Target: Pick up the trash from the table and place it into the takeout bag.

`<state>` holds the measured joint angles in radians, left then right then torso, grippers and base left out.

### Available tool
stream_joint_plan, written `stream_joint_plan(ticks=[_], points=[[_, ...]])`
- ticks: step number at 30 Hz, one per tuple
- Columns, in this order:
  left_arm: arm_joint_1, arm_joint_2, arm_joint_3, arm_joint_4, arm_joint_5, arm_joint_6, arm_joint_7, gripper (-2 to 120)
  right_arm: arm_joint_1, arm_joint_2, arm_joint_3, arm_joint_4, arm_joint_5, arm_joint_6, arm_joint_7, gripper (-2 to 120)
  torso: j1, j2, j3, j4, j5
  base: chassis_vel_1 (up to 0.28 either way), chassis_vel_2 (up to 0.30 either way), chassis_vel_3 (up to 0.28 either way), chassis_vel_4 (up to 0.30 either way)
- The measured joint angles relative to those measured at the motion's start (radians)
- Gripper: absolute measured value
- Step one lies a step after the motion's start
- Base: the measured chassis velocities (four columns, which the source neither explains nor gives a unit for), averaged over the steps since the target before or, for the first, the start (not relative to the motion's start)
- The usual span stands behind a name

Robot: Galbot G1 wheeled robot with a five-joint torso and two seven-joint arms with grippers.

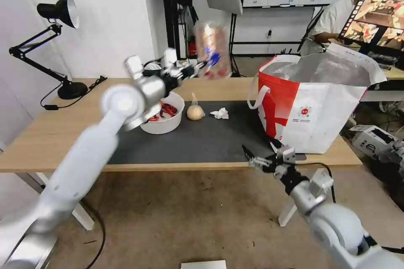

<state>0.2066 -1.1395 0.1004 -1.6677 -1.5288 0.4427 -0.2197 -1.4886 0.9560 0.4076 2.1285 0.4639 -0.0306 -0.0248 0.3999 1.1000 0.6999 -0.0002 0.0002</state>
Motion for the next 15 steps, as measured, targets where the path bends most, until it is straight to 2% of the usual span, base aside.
stream_joint_plan(ticks=[2, 3, 6, 7, 9, 10, 11, 13, 14, 15], points=[[-0.098, -0.077, 0.069, 0.088, 0.002, -0.024, -0.017, 0, -0.028, 0.025, -0.009, -0.001, -0.037, 0.010, -0.001, 100, 0.000, 0.000, 0.000, 0.0002, -0.0001, 0.000, 0.000, 0.000, 0.000], [-0.098, -0.077, 0.069, 0.088, 0.002, -0.024, -0.017, 0, -0.028, 0.025, -0.009, -0.001, -0.037, 0.010, -0.001, 100, 0.000, 0.000, 0.000, 0.0002, -0.0001, 0.000, 0.000, 0.000, 0.000], [-0.218, -0.209, 0.141, 0.217, 0.049, -0.067, -0.043, 0, -0.039, 0.053, -0.026, -0.010, -0.063, 0.013, -0.002, 100, 0.000, 0.000, 0.000, 0.0004, 0.0002, 0.000, 0.000, 0.000, 0.000], [-0.218, -0.209, 0.141, 0.217, 0.049, -0.067, -0.043, 0, -0.039, 0.053, -0.026, -0.010, -0.063, 0.013, -0.002, 100, 0.000, 0.000, 0.000, 0.0004, 0.0002, 0.000, 0.000, 0.000, 0.000], [-0.284, -0.341, 0.177, 0.335, 0.112, -0.099, -0.056, 0, -0.041, 0.070, -0.038, -0.017, -0.075, 0.014, -0.003, 100, 0.000, 0.000, 0.000, -0.0001, 0.0003, 0.000, 0.000, 0.000, 0.000], [-0.299, -0.384, 0.189, 0.376, 0.146, -0.112, -0.065, 0, -0.043, 0.075, -0.041, -0.018, -0.081, 0.015, -0.003, 100, 0.000, 0.000, 0.000, -0.0004, 0.0004, 0.000, 0.000, 0.000, 0.000], [-0.299, -0.384, 0.189, 0.376, 0.146, -0.112, -0.065, 0, -0.043, 0.075, -0.041, -0.018, -0.081, 0.015, -0.003, 100, 0.000, 0.000, 0.000, -0.0004, 0.0004, 0.000, 0.000, 0.000, 0.000], [-0.325, -0.453, 0.252, 0.454, 0.249, -0.154, -0.082, 0, -0.042, 0.086, -0.050, -0.022, -0.090, 0.019, -0.004, 100, 0.000, 0.000, 0.000, -0.0007, 0.0004, 0.000, 0.000, 0.000, 0.000], [-0.330, -0.462, 0.292, 0.469, 0.299, -0.174, -0.083, 0, -0.041, 0.090, -0.055, -0.025, -0.092, 0.020, -0.004, 100, 0.000, 0.000, 0.000, -0.0005, 0.0006, 0.000, 0.000, 0.000, 0.000], [-0.330, -0.462, 0.292, 0.469, 0.299, -0.174, -0.083, 0, -0.041, 0.090, -0.055, -0.025, -0.092, 0.020, -0.004, 100, 0.000, 0.000, 0.000, -0.0005, 0.0006, 0.000, 0.000, 0.000, 0.000]])
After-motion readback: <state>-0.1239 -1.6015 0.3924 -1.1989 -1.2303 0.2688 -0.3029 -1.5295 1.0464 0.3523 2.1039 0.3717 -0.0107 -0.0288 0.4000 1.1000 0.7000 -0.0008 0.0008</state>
